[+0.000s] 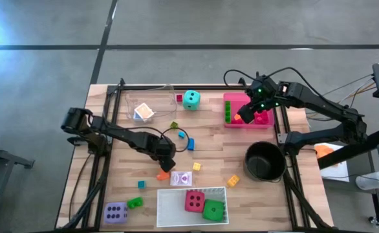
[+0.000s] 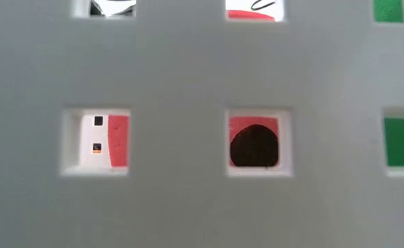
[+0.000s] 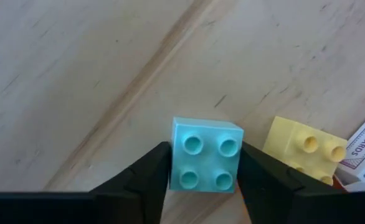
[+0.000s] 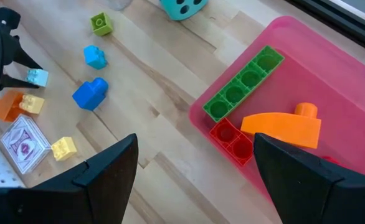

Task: Pick & Place Toys
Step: Put the light blue game piece into the red bin

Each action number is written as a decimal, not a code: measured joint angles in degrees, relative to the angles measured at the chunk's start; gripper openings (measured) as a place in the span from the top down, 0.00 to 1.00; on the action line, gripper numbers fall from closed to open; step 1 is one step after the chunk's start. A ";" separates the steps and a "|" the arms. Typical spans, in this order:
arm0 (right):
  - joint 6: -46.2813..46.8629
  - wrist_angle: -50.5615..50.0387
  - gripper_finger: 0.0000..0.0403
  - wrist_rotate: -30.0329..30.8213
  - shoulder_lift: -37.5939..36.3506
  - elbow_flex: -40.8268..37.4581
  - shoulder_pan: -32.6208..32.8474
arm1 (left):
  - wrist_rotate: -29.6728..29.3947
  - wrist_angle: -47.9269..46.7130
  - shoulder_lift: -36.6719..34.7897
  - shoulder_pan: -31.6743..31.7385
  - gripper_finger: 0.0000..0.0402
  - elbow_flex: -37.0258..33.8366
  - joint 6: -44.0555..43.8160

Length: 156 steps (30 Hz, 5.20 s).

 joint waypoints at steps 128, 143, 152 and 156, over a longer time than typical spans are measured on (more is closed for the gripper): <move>-39.32 47.82 0.66 14.66 18.34 19.78 32.85 | -2.59 59.35 -17.70 4.22 0.33 13.73 -6.93; -18.56 21.12 0.66 14.81 10.27 19.33 20.59 | -2.97 28.83 -28.85 4.22 0.32 13.82 -4.96; -6.52 9.22 0.66 1.46 4.89 9.61 3.18 | -6.43 4.65 -33.55 4.11 0.35 13.82 -12.88; -3.05 9.21 0.66 -2.80 4.44 2.59 -3.85 | -6.40 -2.38 -33.70 4.07 0.35 13.79 -15.51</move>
